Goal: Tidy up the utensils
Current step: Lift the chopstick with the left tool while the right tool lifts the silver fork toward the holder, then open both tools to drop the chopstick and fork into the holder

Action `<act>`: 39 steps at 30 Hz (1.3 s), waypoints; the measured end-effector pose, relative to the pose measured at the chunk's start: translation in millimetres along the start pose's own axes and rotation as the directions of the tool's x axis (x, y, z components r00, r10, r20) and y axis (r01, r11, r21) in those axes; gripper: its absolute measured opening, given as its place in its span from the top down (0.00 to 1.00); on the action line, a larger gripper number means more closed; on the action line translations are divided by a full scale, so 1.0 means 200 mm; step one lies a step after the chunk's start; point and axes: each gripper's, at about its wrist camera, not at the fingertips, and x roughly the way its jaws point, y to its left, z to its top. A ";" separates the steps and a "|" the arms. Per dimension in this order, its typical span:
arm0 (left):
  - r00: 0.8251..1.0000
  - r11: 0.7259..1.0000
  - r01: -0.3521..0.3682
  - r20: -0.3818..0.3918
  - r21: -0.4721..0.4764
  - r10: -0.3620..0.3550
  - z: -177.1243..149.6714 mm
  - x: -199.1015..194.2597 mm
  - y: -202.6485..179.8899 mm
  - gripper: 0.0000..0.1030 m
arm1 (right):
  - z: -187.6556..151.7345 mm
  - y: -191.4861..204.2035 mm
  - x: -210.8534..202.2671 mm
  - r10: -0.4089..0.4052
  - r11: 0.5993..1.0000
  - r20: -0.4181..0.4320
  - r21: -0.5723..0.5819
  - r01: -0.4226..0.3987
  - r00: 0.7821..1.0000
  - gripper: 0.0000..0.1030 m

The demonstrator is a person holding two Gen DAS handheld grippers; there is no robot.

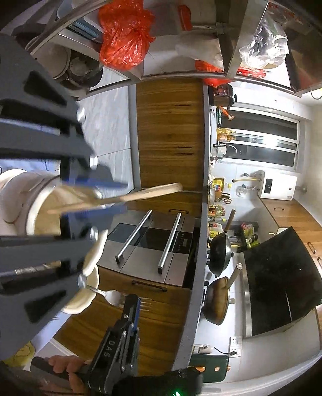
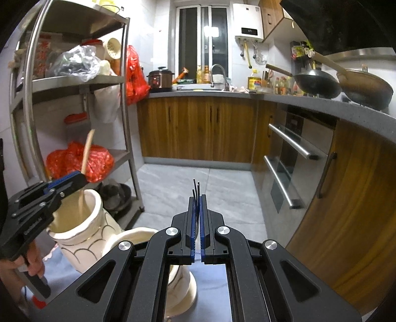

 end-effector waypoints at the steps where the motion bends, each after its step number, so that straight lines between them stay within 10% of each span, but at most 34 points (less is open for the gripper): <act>1: 1.000 1.000 -0.002 0.003 -0.002 0.002 0.00 -0.01 0.00 0.63 | 0.00 0.00 0.00 0.000 1.000 -0.001 0.001 0.000 1.000 0.96; 12: 1.000 1.000 -0.027 -0.005 -0.005 0.027 -0.02 -0.16 0.02 0.42 | -0.01 -0.01 -0.01 0.011 0.999 -0.007 0.030 -0.010 1.000 0.79; 23: 0.997 0.997 -0.072 -0.023 0.009 0.072 -0.09 -0.36 0.00 0.06 | -0.04 -0.04 -0.29 0.054 0.997 0.072 0.052 -0.058 0.996 0.07; 39: 0.984 0.999 -0.032 -0.175 0.013 0.034 -0.30 -0.59 -0.10 0.06 | -0.41 -0.26 -0.60 -0.015 0.994 -0.022 0.107 0.017 1.000 0.05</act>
